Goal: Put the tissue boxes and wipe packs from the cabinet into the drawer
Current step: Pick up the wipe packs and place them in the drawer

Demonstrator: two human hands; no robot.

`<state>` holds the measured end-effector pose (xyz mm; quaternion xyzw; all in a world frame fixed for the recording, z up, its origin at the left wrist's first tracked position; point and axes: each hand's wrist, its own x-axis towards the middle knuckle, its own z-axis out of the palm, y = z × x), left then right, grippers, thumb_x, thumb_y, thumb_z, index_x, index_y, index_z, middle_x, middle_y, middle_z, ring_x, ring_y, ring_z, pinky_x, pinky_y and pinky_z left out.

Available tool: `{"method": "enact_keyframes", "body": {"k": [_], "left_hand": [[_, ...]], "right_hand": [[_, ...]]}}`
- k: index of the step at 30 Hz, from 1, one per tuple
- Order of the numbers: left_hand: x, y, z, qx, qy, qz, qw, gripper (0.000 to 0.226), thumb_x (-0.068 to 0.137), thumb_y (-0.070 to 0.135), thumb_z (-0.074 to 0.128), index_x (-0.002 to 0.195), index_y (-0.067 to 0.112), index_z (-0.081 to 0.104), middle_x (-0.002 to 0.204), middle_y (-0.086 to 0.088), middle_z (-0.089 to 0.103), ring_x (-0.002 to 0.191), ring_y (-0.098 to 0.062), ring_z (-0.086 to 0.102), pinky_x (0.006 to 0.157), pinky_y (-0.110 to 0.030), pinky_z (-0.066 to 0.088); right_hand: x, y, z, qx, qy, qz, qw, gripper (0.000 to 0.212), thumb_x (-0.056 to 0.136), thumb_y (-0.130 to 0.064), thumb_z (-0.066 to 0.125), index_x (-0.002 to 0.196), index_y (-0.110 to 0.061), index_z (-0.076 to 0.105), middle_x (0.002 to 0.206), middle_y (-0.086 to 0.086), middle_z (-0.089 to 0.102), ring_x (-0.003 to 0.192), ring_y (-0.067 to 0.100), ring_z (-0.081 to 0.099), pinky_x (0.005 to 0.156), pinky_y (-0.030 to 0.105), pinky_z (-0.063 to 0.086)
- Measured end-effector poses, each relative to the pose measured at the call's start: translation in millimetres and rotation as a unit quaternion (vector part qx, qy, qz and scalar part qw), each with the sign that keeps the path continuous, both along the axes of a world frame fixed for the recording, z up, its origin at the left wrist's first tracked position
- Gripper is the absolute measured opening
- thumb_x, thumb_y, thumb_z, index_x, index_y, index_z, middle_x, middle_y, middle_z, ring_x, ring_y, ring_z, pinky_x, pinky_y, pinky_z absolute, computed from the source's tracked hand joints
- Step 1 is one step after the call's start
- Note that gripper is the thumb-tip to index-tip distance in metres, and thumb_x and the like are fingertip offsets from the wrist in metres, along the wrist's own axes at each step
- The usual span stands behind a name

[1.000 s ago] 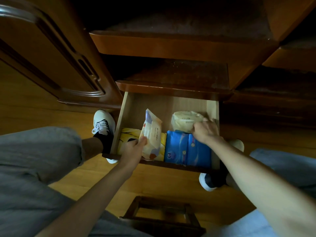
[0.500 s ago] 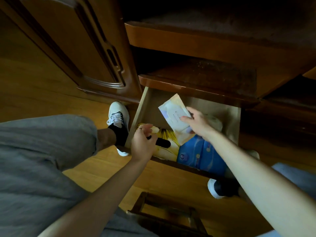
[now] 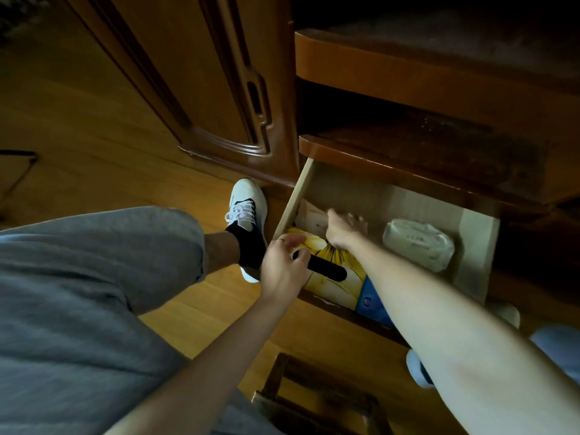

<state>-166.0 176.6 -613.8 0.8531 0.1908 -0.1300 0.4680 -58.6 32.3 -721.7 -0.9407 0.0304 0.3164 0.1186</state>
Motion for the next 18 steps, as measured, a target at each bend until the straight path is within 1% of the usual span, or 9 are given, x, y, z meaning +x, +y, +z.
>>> {"method": "enact_keyframes", "body": {"k": [3, 4, 6, 8, 11, 12, 14, 15, 18], "left_hand": [[-1.4, -1.8, -0.5, 0.029, -0.007, -0.033, 0.999, 0.032, 0.096, 0.022, 0.059, 0.128, 0.022, 0.064, 0.132, 0.000, 0.059, 0.112, -0.009, 0.054, 0.083, -0.012, 0.045], [-3.5, -2.2, -1.3, 0.071, -0.014, -0.055, 0.996, 0.036, 0.096, 0.023, 0.059, 0.132, 0.021, 0.062, 0.134, 0.000, 0.057, 0.121, -0.014, 0.052, 0.093, -0.021, 0.047], [-8.3, -2.6, -4.8, 0.166, -0.028, -0.112, 0.979, 0.044, 0.096, 0.029, 0.058, 0.139, 0.021, 0.058, 0.142, 0.000, 0.052, 0.137, -0.022, 0.040, 0.111, -0.039, 0.040], [-12.3, -1.4, -10.1, 0.211, -0.001, -0.168, 0.963, 0.048, 0.098, 0.035, 0.054, 0.144, 0.021, 0.053, 0.149, 0.001, 0.047, 0.146, -0.024, 0.030, 0.118, -0.045, 0.031], [-17.2, 3.0, -19.1, 0.220, 0.075, -0.252, 0.939, 0.046, 0.102, 0.038, 0.045, 0.144, 0.020, 0.052, 0.152, -0.001, 0.046, 0.147, -0.027, 0.033, 0.119, -0.050, 0.029], [-19.5, 4.5, -21.2, 0.243, 0.079, -0.290, 0.922, 0.043, 0.103, 0.037, 0.042, 0.140, 0.018, 0.055, 0.150, -0.002, 0.048, 0.143, -0.028, 0.038, 0.118, -0.049, 0.031], [-24.4, 6.9, -24.4, 0.301, 0.070, -0.358, 0.881, 0.041, 0.105, 0.037, 0.035, 0.133, 0.017, 0.057, 0.148, -0.004, 0.046, 0.140, -0.029, 0.041, 0.117, -0.049, 0.029], [-25.6, 6.7, -25.0, 0.318, 0.072, -0.378, 0.866, 0.042, 0.105, 0.038, 0.032, 0.134, 0.017, 0.055, 0.151, -0.005, 0.043, 0.142, -0.029, 0.038, 0.119, -0.051, 0.026], [-22.7, 3.4, -22.4, 0.334, 0.104, -0.402, 0.846, 0.041, 0.107, 0.040, 0.028, 0.123, 0.017, 0.059, 0.149, -0.009, 0.043, 0.137, -0.032, 0.041, 0.117, -0.053, 0.026]], "right_hand": [[-2.3, -10.3, 2.4, -0.023, -0.031, -0.017, 0.999, 0.071, 0.095, -0.007, 0.045, 0.158, -0.018, 0.014, 0.164, 0.018, 0.025, 0.150, 0.037, 0.024, 0.121, 0.052, 0.015], [-4.7, -14.6, 3.0, -0.018, -0.036, -0.009, 0.999, 0.072, 0.095, -0.007, 0.048, 0.158, -0.019, 0.016, 0.166, 0.016, 0.021, 0.150, 0.037, 0.023, 0.121, 0.053, 0.019], [-9.4, -20.1, 3.5, 0.044, 0.026, -0.010, 0.999, 0.063, 0.099, -0.009, 0.044, 0.158, -0.022, 0.026, 0.167, 0.011, 0.023, 0.149, 0.036, 0.028, 0.120, 0.051, 0.027], [-11.6, -24.8, 5.6, 0.096, 0.083, -0.003, 0.992, 0.055, 0.105, -0.013, 0.035, 0.159, -0.023, 0.031, 0.168, 0.009, 0.024, 0.147, 0.035, 0.034, 0.120, 0.049, 0.031], [-10.5, -34.2, 23.7, 0.162, 0.076, -0.040, 0.983, 0.047, 0.110, -0.017, 0.030, 0.155, -0.022, 0.042, 0.165, 0.008, 0.031, 0.147, 0.032, 0.035, 0.122, 0.043, 0.027], [-11.7, -39.5, 31.9, 0.181, 0.058, -0.058, 0.980, 0.046, 0.110, -0.017, 0.030, 0.153, -0.021, 0.045, 0.162, 0.008, 0.037, 0.141, 0.030, 0.043, 0.117, 0.039, 0.034], [-18.0, -56.1, 49.1, 0.205, 0.003, -0.101, 0.973, 0.043, 0.110, -0.016, 0.032, 0.147, -0.024, 0.052, 0.152, 0.007, 0.050, 0.113, 0.022, 0.061, 0.090, 0.030, 0.049], [-22.4, -67.6, 57.3, 0.210, -0.029, -0.120, 0.970, 0.042, 0.109, -0.016, 0.034, 0.143, -0.026, 0.056, 0.148, 0.004, 0.055, 0.109, 0.021, 0.062, 0.084, 0.028, 0.049], [-38.0, -110.2, 80.4, 0.212, -0.094, -0.159, 0.960, 0.035, 0.107, -0.013, 0.041, 0.129, -0.024, 0.066, 0.139, -0.001, 0.063, 0.121, 0.019, 0.061, 0.097, 0.028, 0.047]]}}
